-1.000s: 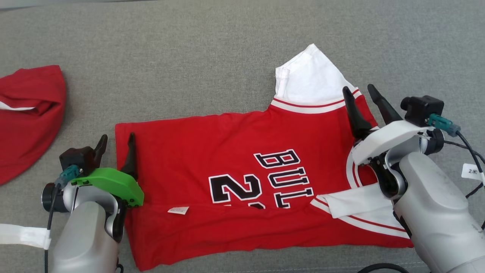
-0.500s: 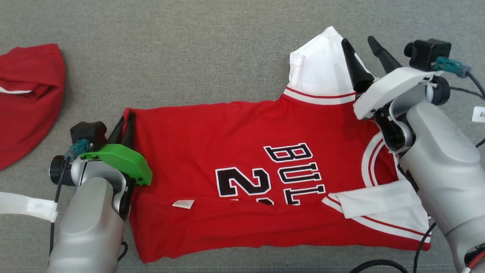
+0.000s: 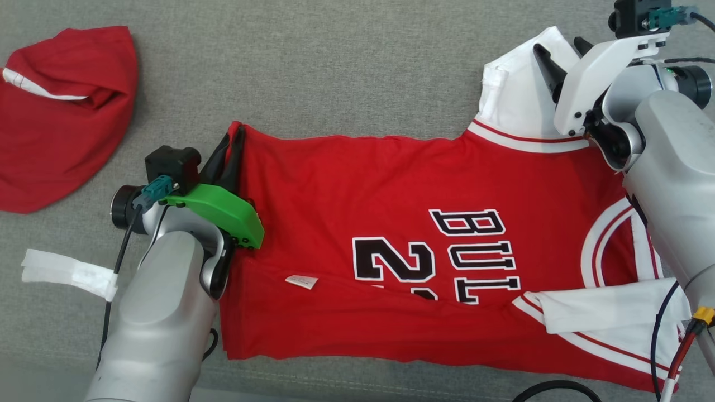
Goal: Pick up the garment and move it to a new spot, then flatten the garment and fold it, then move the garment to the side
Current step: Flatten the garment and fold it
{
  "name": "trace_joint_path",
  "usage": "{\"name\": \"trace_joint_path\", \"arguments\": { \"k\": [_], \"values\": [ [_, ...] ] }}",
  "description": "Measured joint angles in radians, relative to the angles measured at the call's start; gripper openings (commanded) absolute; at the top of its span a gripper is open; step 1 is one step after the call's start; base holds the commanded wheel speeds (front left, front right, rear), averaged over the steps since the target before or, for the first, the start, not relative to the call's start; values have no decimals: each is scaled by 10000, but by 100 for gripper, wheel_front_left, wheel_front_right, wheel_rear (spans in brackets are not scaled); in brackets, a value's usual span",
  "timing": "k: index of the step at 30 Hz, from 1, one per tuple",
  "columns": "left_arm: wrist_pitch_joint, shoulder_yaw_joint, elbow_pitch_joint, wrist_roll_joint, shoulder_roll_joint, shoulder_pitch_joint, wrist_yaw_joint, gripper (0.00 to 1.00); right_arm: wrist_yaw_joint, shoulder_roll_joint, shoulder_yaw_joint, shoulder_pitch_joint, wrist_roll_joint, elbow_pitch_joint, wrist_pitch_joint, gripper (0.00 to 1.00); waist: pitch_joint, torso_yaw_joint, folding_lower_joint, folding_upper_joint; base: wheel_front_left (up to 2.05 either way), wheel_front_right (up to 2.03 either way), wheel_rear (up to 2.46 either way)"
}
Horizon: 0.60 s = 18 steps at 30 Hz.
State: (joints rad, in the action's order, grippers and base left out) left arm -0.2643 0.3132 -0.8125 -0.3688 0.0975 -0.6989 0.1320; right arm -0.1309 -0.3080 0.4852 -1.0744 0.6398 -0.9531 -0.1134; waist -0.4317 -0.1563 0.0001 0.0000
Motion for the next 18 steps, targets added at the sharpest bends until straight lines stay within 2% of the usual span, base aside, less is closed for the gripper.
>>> {"name": "trace_joint_path", "arguments": {
  "k": [2, 3, 4, 6, 13, 14, 18],
  "values": [
    [2, 119, 63, -21, -71, -33, 0, 0, -2, 54, 142, -58, -169, -337, -159, 100, -91, -141, 0, 0, 0, 0, 0],
    [2, 159, 90, -54, -105, -34, 0, 0, -2, 77, 234, -105, -232, -502, -284, 93, -130, -205, 0, 0, 0, 0, 0],
    [0, 192, 113, -69, -121, -34, 0, 0, -2, 88, 299, -178, -282, -591, -339, 57, -165, -259, 0, 0, 0, 0, 0],
    [2, 236, 148, -98, -138, -33, 0, 0, 0, 104, 362, -335, -280, -692, -337, 0, -233, -337, 0, 0, 0, 0, 0],
    [2, 270, 412, -150, 8, -27, 0, 0, -6, 86, 487, -385, -426, -901, 838, 0, -202, -255, -1, 0, 0, 0, 0],
    [2, 259, 497, -150, 54, 27, 0, 0, -8, 92, 468, -377, -424, -899, 1379, 0, -115, -189, -1, 0, 0, 0, 0],
    [2, 353, 734, -182, 128, 334, 0, 0, -6, 203, 234, -38, -63, -894, 2391, 0, 213, -66, -1, 0, 0, 0, 0]
  ]
}}
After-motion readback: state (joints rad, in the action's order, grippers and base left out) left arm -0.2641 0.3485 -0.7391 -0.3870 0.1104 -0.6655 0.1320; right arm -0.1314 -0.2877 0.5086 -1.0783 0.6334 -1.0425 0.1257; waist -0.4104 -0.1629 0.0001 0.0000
